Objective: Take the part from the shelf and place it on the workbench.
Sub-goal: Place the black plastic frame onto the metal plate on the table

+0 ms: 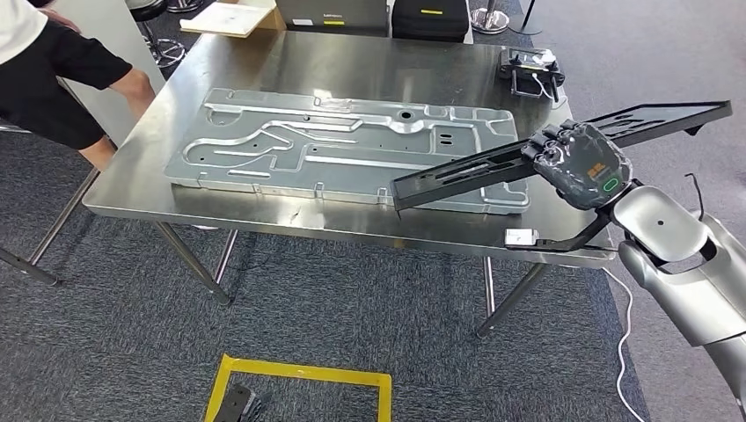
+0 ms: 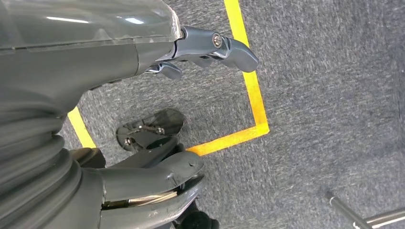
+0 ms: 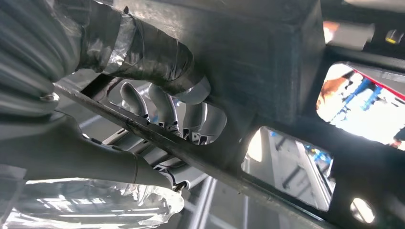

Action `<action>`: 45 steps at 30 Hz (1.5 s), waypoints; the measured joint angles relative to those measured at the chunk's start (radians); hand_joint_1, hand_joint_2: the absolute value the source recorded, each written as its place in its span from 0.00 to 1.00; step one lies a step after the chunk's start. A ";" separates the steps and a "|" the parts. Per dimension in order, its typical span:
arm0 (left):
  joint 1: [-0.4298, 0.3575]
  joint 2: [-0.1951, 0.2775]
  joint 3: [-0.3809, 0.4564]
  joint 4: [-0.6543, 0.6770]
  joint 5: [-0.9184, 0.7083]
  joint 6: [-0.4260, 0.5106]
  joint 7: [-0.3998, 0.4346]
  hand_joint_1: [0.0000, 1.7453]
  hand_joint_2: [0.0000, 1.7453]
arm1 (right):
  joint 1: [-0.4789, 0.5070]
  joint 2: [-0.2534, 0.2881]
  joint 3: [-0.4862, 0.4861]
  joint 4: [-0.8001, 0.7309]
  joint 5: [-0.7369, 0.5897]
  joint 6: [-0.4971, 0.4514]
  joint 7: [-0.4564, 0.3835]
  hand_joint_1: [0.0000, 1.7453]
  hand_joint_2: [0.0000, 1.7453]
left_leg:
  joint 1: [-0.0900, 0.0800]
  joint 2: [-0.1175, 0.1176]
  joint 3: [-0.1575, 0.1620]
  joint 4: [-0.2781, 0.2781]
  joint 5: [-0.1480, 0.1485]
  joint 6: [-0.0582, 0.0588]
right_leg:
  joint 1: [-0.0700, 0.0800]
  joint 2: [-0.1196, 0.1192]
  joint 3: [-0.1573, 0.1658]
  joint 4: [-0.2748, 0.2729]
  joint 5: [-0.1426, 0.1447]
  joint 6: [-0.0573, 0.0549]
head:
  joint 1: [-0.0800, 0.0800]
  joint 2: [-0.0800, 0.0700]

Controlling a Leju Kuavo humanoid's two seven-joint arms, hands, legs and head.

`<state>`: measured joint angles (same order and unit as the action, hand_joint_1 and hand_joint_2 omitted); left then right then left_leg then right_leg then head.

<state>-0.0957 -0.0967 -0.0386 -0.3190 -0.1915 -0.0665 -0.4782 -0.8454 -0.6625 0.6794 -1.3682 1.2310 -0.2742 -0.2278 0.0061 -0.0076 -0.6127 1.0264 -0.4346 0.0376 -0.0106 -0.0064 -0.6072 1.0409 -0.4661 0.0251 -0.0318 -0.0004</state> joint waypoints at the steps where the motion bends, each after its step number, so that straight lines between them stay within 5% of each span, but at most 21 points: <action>1: -0.002 -0.002 -0.002 -0.001 -0.002 -0.003 0.001 0.00 1.00 | -0.001 0.000 0.003 -0.010 -0.001 -0.003 0.001 1.00 1.00 | 0.002 0.000 0.002 -0.005 0.003 0.005 | -0.002 0.001 -0.012 0.026 -0.018 0.005 | 0.000 0.000; 4: -0.008 -0.006 -0.013 -0.001 -0.005 -0.017 0.001 0.00 1.00 | 0.002 0.003 0.011 -0.035 -0.003 -0.011 0.009 1.00 1.00 | 0.004 0.000 0.004 -0.009 0.006 0.012 | -0.004 0.002 -0.095 0.200 -0.104 0.016 | 0.001 0.000; 6: -0.009 -0.008 -0.019 -0.001 -0.005 -0.022 0.001 0.00 1.00 | 0.010 0.007 0.017 -0.043 -0.003 -0.014 0.011 1.00 1.00 | 0.004 0.000 0.004 -0.009 0.005 0.012 | -0.007 0.002 -0.130 0.263 -0.111 0.021 | 0.001 0.000; 9: -0.010 -0.011 -0.022 -0.002 -0.005 -0.024 0.000 0.00 1.00 | 0.012 0.009 0.019 -0.055 -0.004 -0.015 0.012 1.00 1.00 | 0.004 -0.002 0.006 -0.005 0.001 0.006 | -0.013 0.002 -0.056 0.103 -0.014 0.021 | 0.001 0.000; 11: -0.012 -0.012 -0.023 -0.004 -0.005 -0.024 0.000 0.00 1.00 | 0.011 0.010 0.019 -0.061 -0.003 -0.018 0.013 1.00 1.00 | 0.001 -0.003 0.004 -0.001 -0.002 -0.003 | -0.010 0.003 -0.011 0.004 0.019 0.013 | 0.001 0.000; 16: -0.014 -0.012 -0.025 -0.006 -0.004 -0.025 -0.003 0.00 1.00 | 0.015 0.011 0.019 -0.071 -0.003 -0.018 0.012 1.00 1.00 | 0.001 -0.001 -0.009 0.028 -0.029 -0.030 | -0.009 0.006 0.002 -0.020 0.012 -0.019 | 0.000 0.000; 20: -0.011 -0.012 -0.029 -0.007 -0.002 -0.027 -0.005 0.00 1.00 | 0.021 0.014 0.019 -0.078 -0.003 -0.018 0.012 1.00 1.00 | 0.004 0.001 -0.134 0.272 -0.125 -0.038 | -0.005 0.004 0.020 -0.021 0.000 -0.037 | 0.000 0.000; 22: -0.008 -0.012 -0.031 -0.007 -0.001 -0.027 -0.005 0.00 1.00 | 0.026 0.015 0.019 -0.080 -0.003 -0.018 0.011 1.00 1.00 | 0.004 0.001 -0.151 0.284 -0.098 -0.034 | -0.002 0.005 0.032 -0.019 -0.011 -0.037 | 0.000 0.000; 24: -0.007 -0.012 -0.033 -0.007 -0.001 -0.027 -0.006 0.00 1.00 | 0.029 0.015 0.019 -0.083 -0.003 -0.018 0.011 1.00 1.00 | 0.001 0.001 -0.098 0.155 -0.016 -0.022 | 0.001 0.006 0.052 -0.019 -0.026 -0.035 | 0.000 0.000; 26: -0.008 -0.011 -0.034 -0.007 -0.001 -0.027 -0.006 0.00 1.00 | 0.027 0.016 0.019 -0.085 -0.003 -0.018 0.012 1.00 1.00 | -0.005 0.002 -0.041 0.039 0.024 -0.010 | 0.004 0.006 0.065 -0.021 -0.039 -0.027 | 0.000 0.000; 31: -0.008 -0.011 -0.041 -0.008 0.008 -0.028 -0.010 0.00 1.00 | 0.032 0.017 0.018 -0.090 -0.003 -0.019 0.011 1.00 1.00 | -0.005 0.000 0.015 -0.027 0.007 0.012 | 0.001 0.007 0.071 0.007 -0.038 -0.002 | 0.002 0.000; 35: -0.008 -0.013 -0.046 -0.008 0.014 -0.028 -0.011 0.00 1.00 | 0.032 0.017 0.017 -0.091 -0.003 -0.019 0.011 1.00 1.00 | -0.002 -0.002 0.062 -0.039 -0.022 0.021 | -0.005 0.007 -0.074 0.211 -0.104 0.013 | 0.004 0.000; 37: -0.004 -0.014 -0.047 -0.008 0.014 -0.028 -0.011 0.00 1.00 | 0.038 0.017 0.018 -0.091 -0.003 -0.019 0.010 1.00 1.00 | -0.002 -0.003 0.089 -0.039 -0.043 0.020 | -0.009 0.006 -0.125 0.232 -0.110 0.018 | 0.004 0.000; 38: -0.002 -0.014 -0.047 -0.008 0.014 -0.028 -0.011 0.00 1.00 | 0.040 0.017 0.018 -0.091 -0.003 -0.019 0.009 1.00 1.00 | -0.002 -0.004 0.105 -0.039 -0.056 0.018 | -0.010 0.006 -0.125 0.193 -0.084 0.019 | 0.004 0.000; 40: -0.001 -0.015 -0.047 -0.008 0.015 -0.028 -0.011 0.00 1.00 | 0.041 0.017 0.018 -0.090 -0.003 -0.019 0.009 1.00 1.00 | -0.002 -0.004 0.139 -0.039 -0.083 0.011 | -0.010 0.005 -0.100 0.065 0.023 0.017 | 0.004 0.000; 42: -0.002 -0.016 -0.048 -0.008 0.015 -0.028 -0.011 0.00 1.00 | 0.041 0.017 0.019 -0.090 -0.003 -0.018 0.008 1.00 1.00 | -0.002 -0.005 0.162 -0.045 -0.106 -0.001 | -0.002 0.003 -0.077 -0.015 0.094 0.003 | 0.005 0.000; 45: -0.005 -0.018 -0.048 -0.010 0.020 -0.028 -0.011 0.00 1.00 | 0.039 0.014 0.017 -0.091 -0.002 -0.018 0.008 1.00 1.00 | -0.001 -0.003 0.176 -0.026 -0.093 -0.023 | 0.005 0.006 -0.040 -0.043 0.093 -0.025 | 0.005 0.000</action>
<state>-0.1005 -0.1146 -0.0870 -0.3289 -0.1717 -0.0945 -0.4890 -0.8067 -0.6481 0.6969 -1.4592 1.2286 -0.2920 -0.2201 0.0047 -0.0105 -0.4365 0.9999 -0.5279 0.0150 -0.0060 -0.0008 -0.6471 0.9981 -0.3726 0.0000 -0.0266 -0.0004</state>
